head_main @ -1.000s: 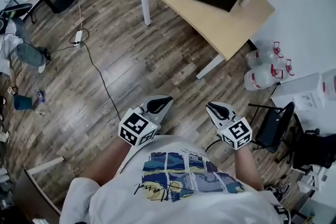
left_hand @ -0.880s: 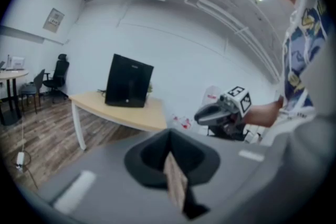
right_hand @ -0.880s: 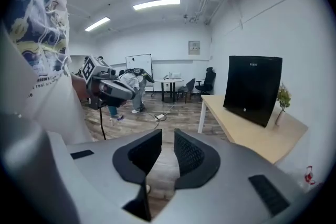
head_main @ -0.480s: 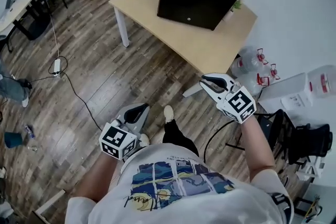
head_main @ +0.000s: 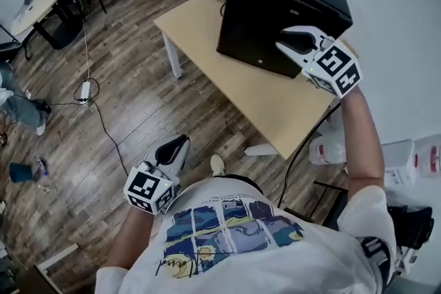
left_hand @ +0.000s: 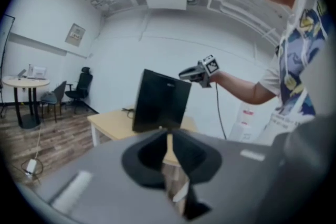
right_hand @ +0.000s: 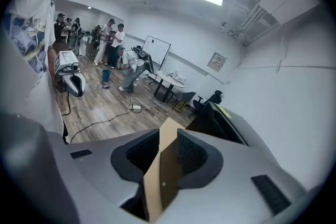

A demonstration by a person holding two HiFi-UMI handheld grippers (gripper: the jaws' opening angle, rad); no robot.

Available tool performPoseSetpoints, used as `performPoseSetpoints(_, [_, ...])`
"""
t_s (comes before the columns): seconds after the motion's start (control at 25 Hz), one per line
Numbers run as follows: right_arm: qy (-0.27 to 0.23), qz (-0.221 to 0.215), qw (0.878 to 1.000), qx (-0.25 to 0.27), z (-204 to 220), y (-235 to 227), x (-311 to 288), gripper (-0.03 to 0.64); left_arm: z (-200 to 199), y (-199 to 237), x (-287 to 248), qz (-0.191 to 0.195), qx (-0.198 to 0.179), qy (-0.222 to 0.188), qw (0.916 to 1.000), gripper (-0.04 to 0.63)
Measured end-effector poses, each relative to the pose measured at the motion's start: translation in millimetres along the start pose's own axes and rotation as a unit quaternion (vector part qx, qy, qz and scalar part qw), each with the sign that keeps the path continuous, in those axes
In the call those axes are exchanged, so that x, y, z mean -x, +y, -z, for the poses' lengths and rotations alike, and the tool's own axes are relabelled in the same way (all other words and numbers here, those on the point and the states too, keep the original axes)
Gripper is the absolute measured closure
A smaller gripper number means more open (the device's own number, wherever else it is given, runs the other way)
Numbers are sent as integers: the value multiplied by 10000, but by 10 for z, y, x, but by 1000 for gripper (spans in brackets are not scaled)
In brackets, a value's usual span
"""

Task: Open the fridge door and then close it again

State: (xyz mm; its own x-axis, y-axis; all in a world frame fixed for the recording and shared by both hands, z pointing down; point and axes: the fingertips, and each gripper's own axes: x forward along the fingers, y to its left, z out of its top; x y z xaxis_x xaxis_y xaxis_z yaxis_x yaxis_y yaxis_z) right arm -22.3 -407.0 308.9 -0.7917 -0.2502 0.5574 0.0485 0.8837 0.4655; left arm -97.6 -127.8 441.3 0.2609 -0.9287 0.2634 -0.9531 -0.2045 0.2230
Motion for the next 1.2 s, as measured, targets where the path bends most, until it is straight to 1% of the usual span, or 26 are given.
performPoseSetpoints(0.08, [54, -33, 9998, 175, -77, -375, -178, 502, -53, 89, -165, -194, 74, -59, 9998, 560])
performPoseSetpoints(0.16, [102, -41, 9994, 343, -136, -663, -369, 499, -71, 151, -283, -386, 103, -104, 9991, 560])
performPoseSetpoints(0.32, [237, -34, 9978, 611, -190, -1060, -718, 499, -105, 276, -394, -774, 240, -270, 9963, 560])
performPoseSetpoints(0.44, [431, -22, 9968, 675, -155, -1285, -978, 500, -87, 345, -415, -944, 330, -283, 9946, 560])
performPoseSetpoints(0.52, [570, -66, 9960, 686, -131, -1343, -1121, 500, -38, 381, -396, -988, 344, -221, 9943, 560])
performPoseSetpoints(0.6, [721, -16, 9947, 728, -126, -1384, -1214, 502, -8, 420, -372, -992, 331, -163, 9944, 560])
performPoseSetpoints(0.68, [891, 95, 9930, 763, -110, -1413, -1270, 533, -16, 440, -335, -985, 247, -124, 9947, 560])
performPoseSetpoints(0.8, [1092, 158, 9910, 756, -43, -1417, -1328, 538, -58, 460, -280, -1016, 140, -131, 9946, 560])
performPoseSetpoints(0.92, [1191, 208, 9899, 738, 20, -1424, -1369, 557, -26, 468, -217, -1010, 128, -113, 9947, 560])
performPoseSetpoints(1.2, [1467, 153, 9856, 826, -8, -1411, -1417, 562, 74, 556, 30, -1023, 196, 50, 9945, 560])
